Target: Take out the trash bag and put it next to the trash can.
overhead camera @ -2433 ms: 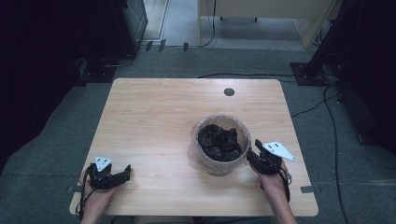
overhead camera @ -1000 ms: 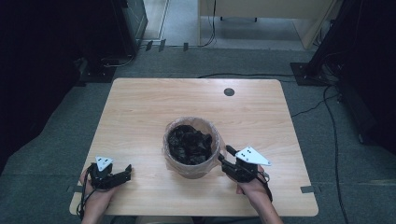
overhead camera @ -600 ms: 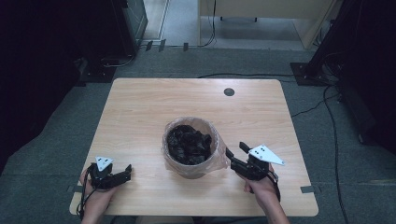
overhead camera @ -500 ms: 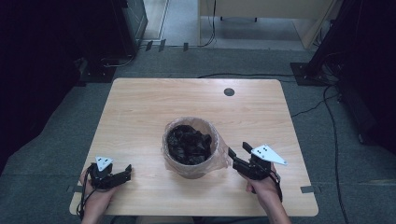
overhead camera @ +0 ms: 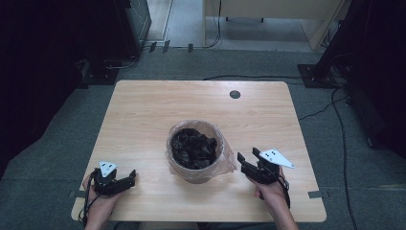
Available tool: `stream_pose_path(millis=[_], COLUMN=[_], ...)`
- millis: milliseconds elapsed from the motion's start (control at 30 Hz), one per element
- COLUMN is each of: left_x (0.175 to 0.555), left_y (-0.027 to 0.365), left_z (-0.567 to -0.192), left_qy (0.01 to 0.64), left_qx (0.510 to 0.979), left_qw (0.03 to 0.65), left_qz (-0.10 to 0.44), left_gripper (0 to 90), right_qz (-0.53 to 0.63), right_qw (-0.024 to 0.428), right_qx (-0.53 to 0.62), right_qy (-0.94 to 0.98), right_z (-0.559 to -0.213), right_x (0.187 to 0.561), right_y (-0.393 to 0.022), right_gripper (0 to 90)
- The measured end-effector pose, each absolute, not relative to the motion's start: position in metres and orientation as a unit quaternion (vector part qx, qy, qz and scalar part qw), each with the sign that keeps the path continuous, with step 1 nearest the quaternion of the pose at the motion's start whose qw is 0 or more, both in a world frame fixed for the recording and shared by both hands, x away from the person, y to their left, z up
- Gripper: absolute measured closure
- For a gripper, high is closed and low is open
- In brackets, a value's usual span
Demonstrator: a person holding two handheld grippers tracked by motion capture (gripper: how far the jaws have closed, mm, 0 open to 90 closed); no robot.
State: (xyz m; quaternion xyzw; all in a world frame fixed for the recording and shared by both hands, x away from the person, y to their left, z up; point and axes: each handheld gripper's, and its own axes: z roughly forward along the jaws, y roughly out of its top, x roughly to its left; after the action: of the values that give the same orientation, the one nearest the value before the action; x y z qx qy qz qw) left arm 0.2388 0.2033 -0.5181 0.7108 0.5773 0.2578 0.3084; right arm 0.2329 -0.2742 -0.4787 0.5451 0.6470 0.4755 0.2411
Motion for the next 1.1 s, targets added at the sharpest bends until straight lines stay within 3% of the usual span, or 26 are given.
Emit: stream_pose_path(millis=[667, 967, 1100], left_x=[0.231, 0.241, 0.242], left_y=[0.114, 0.1, 0.091], left_z=[-0.51, -0.51, -0.505], left_qy=[0.515, 0.504, 0.487], left_qx=[0.746, 0.755, 0.763], left_qw=[0.365, 0.362, 0.353], left_qz=[0.212, 0.212, 0.238], left_gripper=[13.0, 13.0, 13.0], right_qz=[0.431, 0.381, 0.388], right_qw=[0.239, 0.228, 0.23], right_qx=[0.577, 0.578, 0.565], right_qy=[0.651, 0.685, 0.691], right_z=[-0.497, -0.519, -0.517], right_x=[0.236, 0.226, 0.224], right_y=[-0.277, -0.263, -0.252], right_gripper=[36.0, 33.3, 29.1])
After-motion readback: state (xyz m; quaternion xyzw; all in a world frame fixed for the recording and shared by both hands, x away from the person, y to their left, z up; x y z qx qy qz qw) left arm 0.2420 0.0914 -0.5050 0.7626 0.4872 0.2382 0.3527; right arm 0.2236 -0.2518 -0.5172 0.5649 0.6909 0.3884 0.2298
